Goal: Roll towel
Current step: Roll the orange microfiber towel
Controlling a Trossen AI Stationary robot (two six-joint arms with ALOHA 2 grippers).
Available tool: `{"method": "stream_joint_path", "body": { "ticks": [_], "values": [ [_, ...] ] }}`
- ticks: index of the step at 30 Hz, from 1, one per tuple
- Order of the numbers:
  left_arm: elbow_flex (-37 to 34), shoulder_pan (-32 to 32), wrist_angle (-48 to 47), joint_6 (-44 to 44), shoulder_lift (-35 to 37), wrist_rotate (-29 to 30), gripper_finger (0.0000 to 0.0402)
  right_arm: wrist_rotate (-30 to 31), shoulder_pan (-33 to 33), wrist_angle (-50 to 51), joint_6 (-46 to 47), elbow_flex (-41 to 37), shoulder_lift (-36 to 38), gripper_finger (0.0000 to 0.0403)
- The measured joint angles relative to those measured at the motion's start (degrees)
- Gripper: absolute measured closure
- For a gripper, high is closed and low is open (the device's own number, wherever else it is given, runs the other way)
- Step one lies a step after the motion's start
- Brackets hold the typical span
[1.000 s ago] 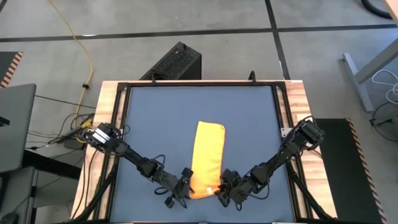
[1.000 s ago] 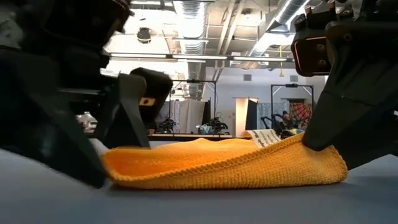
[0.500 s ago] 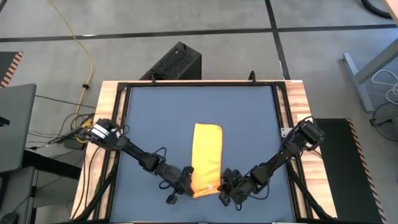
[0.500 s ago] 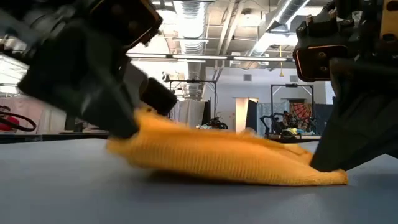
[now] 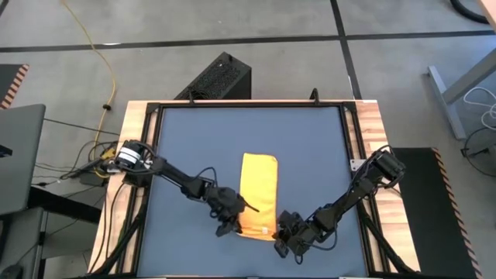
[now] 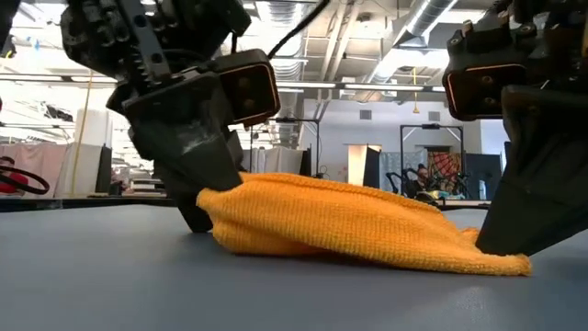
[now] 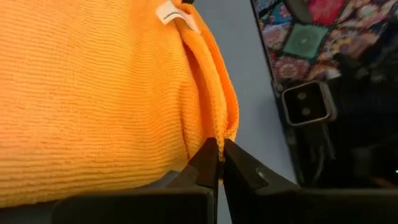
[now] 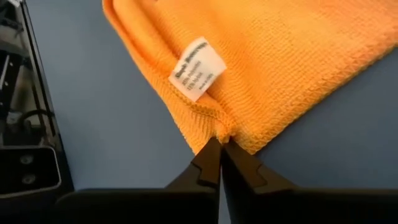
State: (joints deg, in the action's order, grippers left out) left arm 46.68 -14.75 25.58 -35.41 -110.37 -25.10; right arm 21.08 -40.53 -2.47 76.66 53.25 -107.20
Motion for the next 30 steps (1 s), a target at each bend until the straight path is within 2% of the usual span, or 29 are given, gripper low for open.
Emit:
{"method": "stream_joint_path", "body": {
  "ticks": [6, 12, 14, 16, 22, 24, 30],
  "values": [
    [0.07, 0.57, -2.54, -2.93, -0.04, -0.77, 0.0401, -2.23, 0.15, 1.02, -4.91, -0.07, 1.9, 0.0326],
    [0.0, 0.93, -2.95, -5.68, -0.09, -0.88, 0.0401, -2.41, -0.78, 9.01, -6.78, -0.11, 7.69, 0.027],
    [-0.02, 1.15, -2.97, -6.32, -0.11, -1.03, 0.0401, -2.04, -1.34, 10.61, -9.45, -0.11, 9.11, 0.0253],
    [-0.04, 1.38, -2.97, -6.79, -0.11, -1.14, 0.0401, -0.75, -2.22, 7.93, -15.38, -0.11, 9.44, 0.024],
    [-0.04, 1.67, -2.95, -7.54, -0.13, -1.22, 0.0401, 4.49, -4.97, -8.38, -43.6, 0.04, 4.39, 0.0225],
    [-0.07, 1.65, -2.95, -7.65, -0.13, -1.2, 0.0401, 4.73, -4.94, -8.46, -46.96, 0.58, 2.47, 0.0227],
    [-0.07, 1.67, -2.95, -8.05, -0.13, -1.14, 0.0401, 5.0, -3.48, -5.16, -47.39, 2.64, -2.93, 0.0229]
  ]
}}
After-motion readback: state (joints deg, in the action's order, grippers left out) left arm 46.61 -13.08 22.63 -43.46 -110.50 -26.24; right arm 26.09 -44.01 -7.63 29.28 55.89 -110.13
